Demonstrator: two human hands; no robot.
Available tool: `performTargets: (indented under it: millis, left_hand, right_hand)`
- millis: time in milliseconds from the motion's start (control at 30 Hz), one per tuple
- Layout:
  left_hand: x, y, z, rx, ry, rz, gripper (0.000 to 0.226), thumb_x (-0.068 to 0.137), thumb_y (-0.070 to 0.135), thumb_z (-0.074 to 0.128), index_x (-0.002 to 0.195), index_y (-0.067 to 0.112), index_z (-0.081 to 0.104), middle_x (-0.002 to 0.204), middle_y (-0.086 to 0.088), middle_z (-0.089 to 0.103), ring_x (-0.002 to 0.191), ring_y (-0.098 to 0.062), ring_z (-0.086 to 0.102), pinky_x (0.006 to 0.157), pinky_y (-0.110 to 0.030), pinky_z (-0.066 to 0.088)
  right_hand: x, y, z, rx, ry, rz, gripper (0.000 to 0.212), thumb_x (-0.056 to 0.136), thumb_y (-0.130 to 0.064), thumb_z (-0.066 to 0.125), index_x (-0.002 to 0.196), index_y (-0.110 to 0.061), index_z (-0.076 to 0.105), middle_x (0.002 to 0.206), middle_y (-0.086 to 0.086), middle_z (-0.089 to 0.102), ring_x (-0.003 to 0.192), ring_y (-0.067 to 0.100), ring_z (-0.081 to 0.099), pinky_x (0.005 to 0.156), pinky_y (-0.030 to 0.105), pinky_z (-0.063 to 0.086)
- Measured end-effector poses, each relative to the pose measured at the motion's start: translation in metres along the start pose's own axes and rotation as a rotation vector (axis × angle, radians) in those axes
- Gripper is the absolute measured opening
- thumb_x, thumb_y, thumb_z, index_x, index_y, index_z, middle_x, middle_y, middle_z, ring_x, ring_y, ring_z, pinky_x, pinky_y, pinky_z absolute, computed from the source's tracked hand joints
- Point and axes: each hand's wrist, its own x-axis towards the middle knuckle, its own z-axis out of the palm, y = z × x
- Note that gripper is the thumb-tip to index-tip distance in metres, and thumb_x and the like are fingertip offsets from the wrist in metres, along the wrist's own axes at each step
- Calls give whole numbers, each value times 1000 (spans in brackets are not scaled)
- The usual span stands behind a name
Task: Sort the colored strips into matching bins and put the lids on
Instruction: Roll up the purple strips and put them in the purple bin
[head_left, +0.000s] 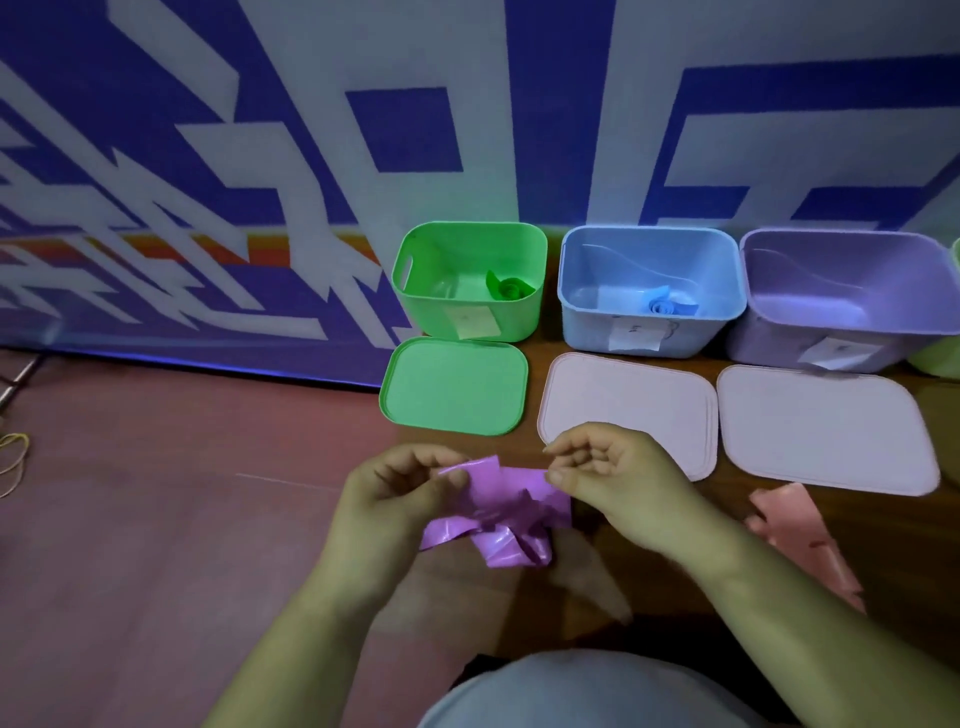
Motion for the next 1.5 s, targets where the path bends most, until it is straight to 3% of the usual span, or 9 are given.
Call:
performTargets:
  millis: [100, 200, 300, 400, 600, 767, 1033, 1367, 1500]
  left_hand:
    - [8, -4, -28, 26, 72, -20, 19, 86, -13, 60, 84, 3, 69, 76, -8, 72, 68, -17, 65, 69, -30, 57]
    - [17, -14, -46, 46, 162, -46, 26, 88, -10, 61, 80, 12, 72, 73, -4, 71, 67, -16, 62, 68, -31, 54]
    - [22, -24, -54, 40, 177, -83, 21, 89, -10, 61, 83, 8, 70, 72, -4, 71, 65, -13, 61, 66, -28, 54]
    - [26, -31, -59, 71, 147, -101, 20, 89, -10, 60, 84, 7, 71, 76, -6, 72, 68, -13, 63, 68, -29, 55]
    - [38, -38, -69, 132, 125, -136, 20, 91, -8, 60, 86, 8, 72, 78, -6, 74, 71, -15, 65, 75, -37, 56]
    - [50, -37, -70, 171, 101, -132, 16, 91, -5, 62, 88, 8, 72, 76, -5, 72, 71, -19, 64, 75, -40, 54]
    - [64, -24, -55, 149, 9, -53, 17, 87, -7, 65, 90, 7, 73, 82, -14, 74, 74, -21, 65, 79, -42, 55]
    - [53, 5, -24, 153, -39, 50, 16, 86, -1, 69, 81, 14, 74, 78, -10, 74, 71, -20, 68, 78, -52, 55]
    - [46, 24, -7, 94, -69, 95, 17, 88, -3, 64, 83, 11, 72, 74, -5, 73, 66, -15, 65, 67, -36, 53]
  right_hand:
    - [19, 31, -1, -204, 70, 97, 16, 82, -11, 75, 89, -24, 72, 81, -4, 74, 77, 11, 70, 77, 27, 55]
    - [36, 66, 2, -406, 166, 204, 13, 80, -17, 75, 87, -26, 70, 81, -7, 73, 79, 10, 69, 74, 25, 53]
    - [45, 104, 10, -527, 206, 350, 25, 78, -21, 79, 100, -20, 67, 94, -1, 70, 84, 16, 64, 75, 25, 45]
    - [48, 134, 19, -595, 201, 459, 35, 76, -26, 82, 105, -19, 64, 84, -2, 65, 81, 20, 64, 76, 28, 49]
    - [58, 149, 38, -600, 329, 476, 17, 74, -21, 80, 81, -23, 65, 74, -6, 71, 72, 18, 67, 71, 31, 53]
    - [59, 147, 39, -538, 361, 517, 25, 71, -16, 80, 64, -28, 60, 77, -3, 74, 71, 17, 68, 70, 27, 54]
    - [39, 100, 25, -302, 348, 383, 22, 75, -1, 78, 68, -20, 68, 69, -1, 72, 66, 16, 65, 63, 25, 47]
    - [2, 3, 4, -293, 271, 79, 14, 80, -13, 78, 78, -26, 74, 76, -9, 74, 73, 10, 69, 70, 25, 55]
    - [-18, -33, -10, -289, 242, -20, 14, 83, -13, 77, 81, -28, 75, 77, -11, 75, 71, 3, 68, 66, 12, 50]
